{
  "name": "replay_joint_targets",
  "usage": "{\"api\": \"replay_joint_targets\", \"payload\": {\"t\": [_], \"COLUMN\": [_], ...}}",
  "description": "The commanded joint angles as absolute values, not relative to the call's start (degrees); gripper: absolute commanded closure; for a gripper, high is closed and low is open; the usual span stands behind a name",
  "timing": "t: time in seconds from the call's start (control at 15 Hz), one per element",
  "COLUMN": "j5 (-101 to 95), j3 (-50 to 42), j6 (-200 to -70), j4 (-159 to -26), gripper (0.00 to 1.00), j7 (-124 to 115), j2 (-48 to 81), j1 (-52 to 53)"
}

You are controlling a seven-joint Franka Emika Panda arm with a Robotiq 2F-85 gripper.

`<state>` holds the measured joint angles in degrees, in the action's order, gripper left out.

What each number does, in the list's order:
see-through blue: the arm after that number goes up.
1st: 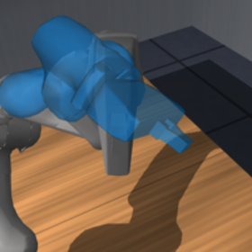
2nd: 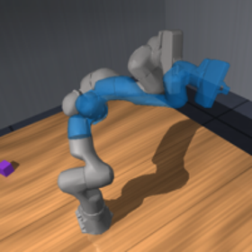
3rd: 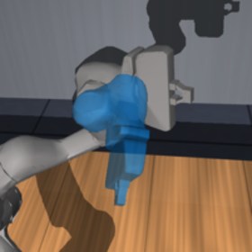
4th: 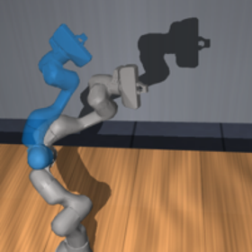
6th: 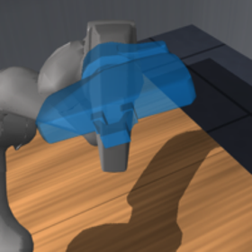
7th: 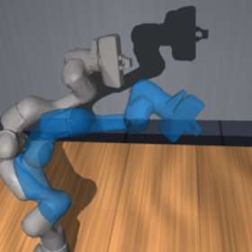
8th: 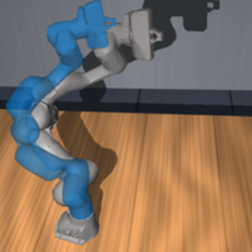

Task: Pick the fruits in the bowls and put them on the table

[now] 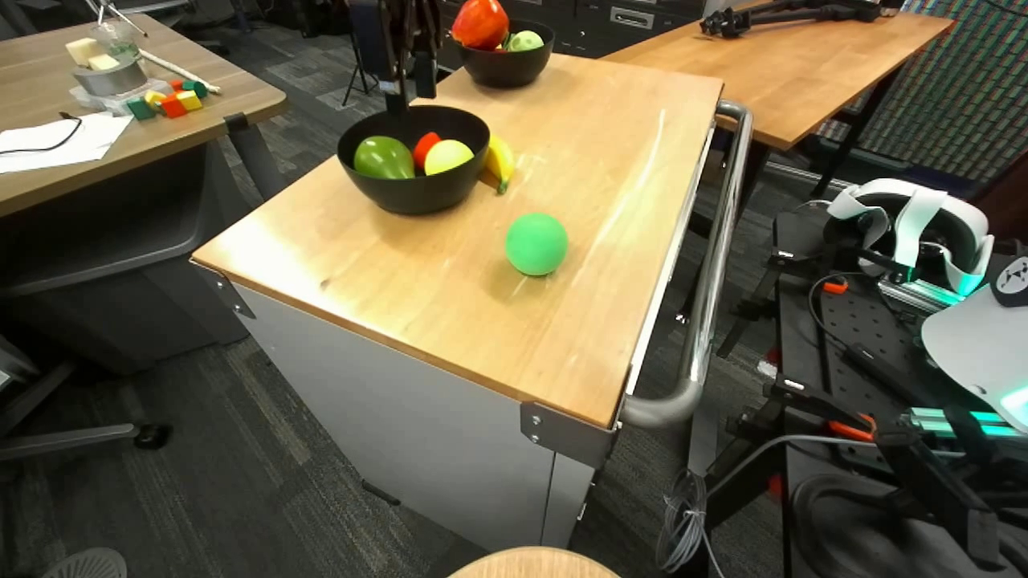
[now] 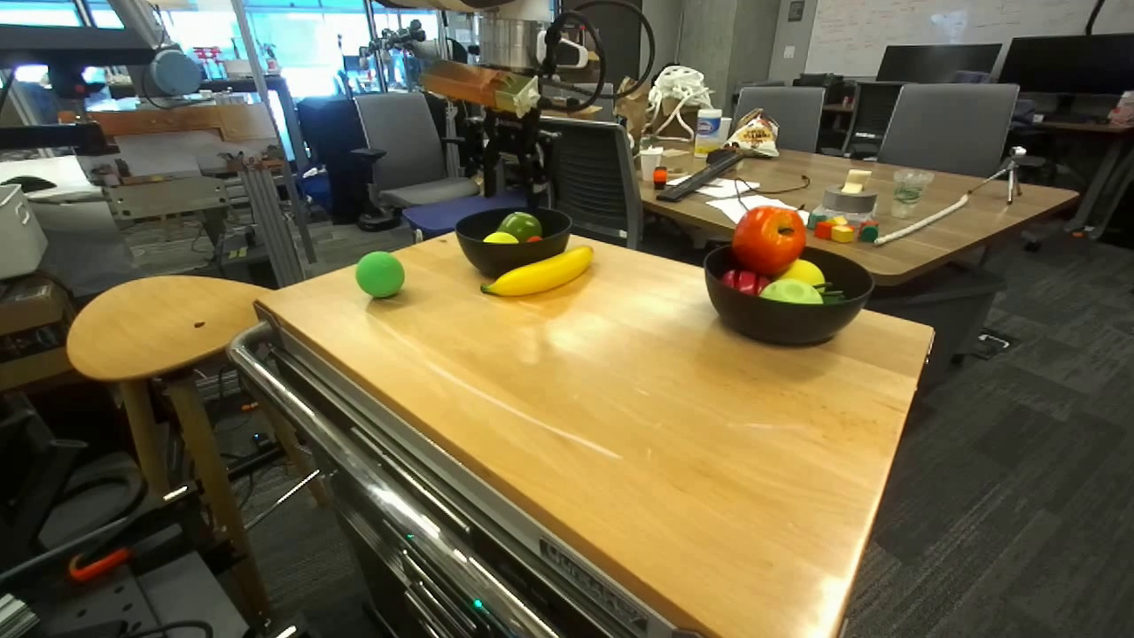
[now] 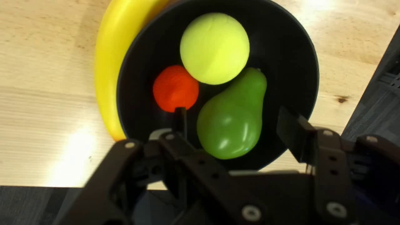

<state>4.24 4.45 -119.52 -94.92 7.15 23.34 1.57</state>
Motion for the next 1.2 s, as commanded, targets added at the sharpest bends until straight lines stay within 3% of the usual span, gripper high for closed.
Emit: {"api": "replay_joint_targets", "payload": {"t": [0.0, 0.07, 0.33, 0.4, 0.47, 0.73, 1.07, 1.13], "j5": [1.44, 0.89, -0.79, -1.10, -1.30, -2.73, -4.26, -4.86], "j3": [3.91, 3.85, 3.73, 3.70, 3.63, 3.11, 2.26, 2.10], "j6": [-119.32, -119.18, -118.50, -118.48, -118.50, -116.53, -113.36, -113.15], "j4": [-93.73, -93.56, -93.36, -93.45, -93.46, -93.31, -92.15, -91.97], "gripper": [0.08, 0.04, 0.21, 0.31, 0.27, 0.30, 0.21, 0.49], "j7": [5.41, 5.11, 3.66, 3.30, 3.05, 0.84, -2.46, -2.78], "j2": [25.18, 25.78, 27.49, 27.82, 28.23, 28.99, 31.37, 31.93], "j1": [3.23, 3.47, 4.19, 4.32, 4.41, 4.92, 5.56, 5.70]}}
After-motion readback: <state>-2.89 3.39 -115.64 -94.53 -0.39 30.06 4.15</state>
